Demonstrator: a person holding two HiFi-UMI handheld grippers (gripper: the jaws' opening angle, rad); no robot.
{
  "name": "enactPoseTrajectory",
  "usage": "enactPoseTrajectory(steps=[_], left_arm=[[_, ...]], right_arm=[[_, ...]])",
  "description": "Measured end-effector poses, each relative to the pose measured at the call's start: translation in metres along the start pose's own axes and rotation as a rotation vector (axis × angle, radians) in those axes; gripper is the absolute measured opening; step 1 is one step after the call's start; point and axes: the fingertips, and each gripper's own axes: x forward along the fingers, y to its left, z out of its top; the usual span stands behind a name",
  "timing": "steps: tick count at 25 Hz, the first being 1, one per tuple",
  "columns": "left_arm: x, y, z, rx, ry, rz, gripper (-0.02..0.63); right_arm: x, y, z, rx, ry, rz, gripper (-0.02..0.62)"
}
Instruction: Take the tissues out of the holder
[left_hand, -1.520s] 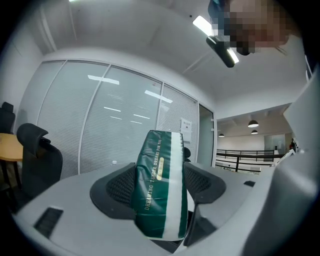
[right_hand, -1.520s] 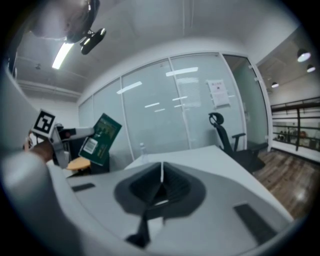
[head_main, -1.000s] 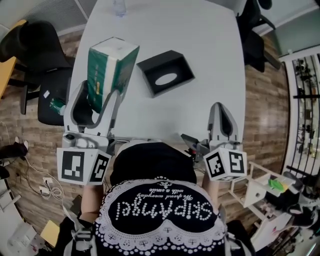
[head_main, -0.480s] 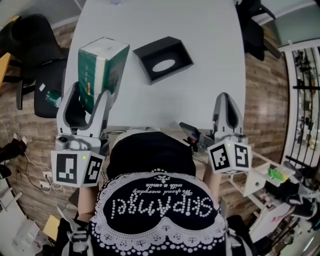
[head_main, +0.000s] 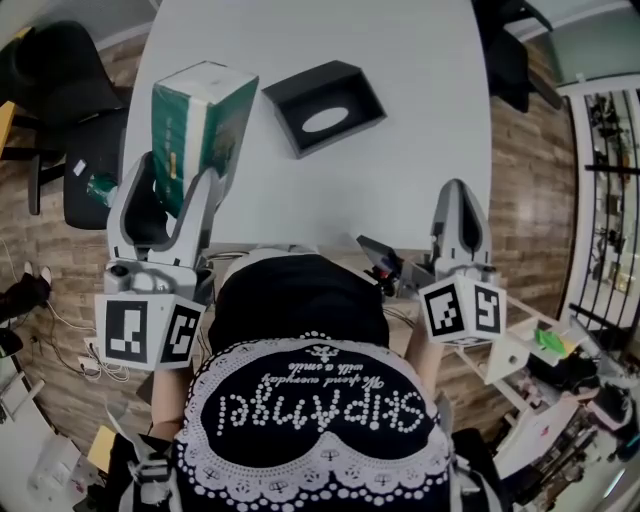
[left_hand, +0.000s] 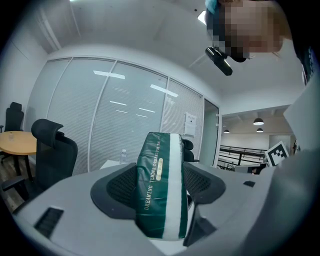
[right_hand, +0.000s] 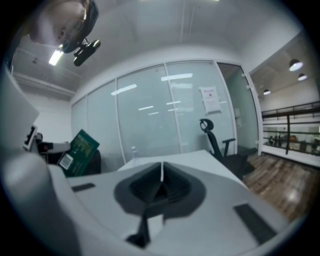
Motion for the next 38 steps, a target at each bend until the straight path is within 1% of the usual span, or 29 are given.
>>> enactPoseTrajectory(steps=[10,16,31,38], left_arm=[[0.004,-0.004,0.005,0.005,-0.005,-0.015,0.31],[0.006,-0.003,0.005,0.004,-0.003,-0.008,0.31],[0.009,0.0,0.006,-0.001,-0.008,-0.009,0.308],[0.004,-0.009,0.012,-0.001,-0.016,-0.016,0.307]], right_arm=[[-0.002,-0.005,0.003,-0.009,-0.001,-0.01,0.034],[0.001,-0.004,0.0,-0.028,0.015,0.0,0.034],[0.005,-0.002,-0.002,-0.03,0.021,0.001,0.034],[-0.003,-0.005,-0.001,-0.03,0.023,-0.001,0.034]])
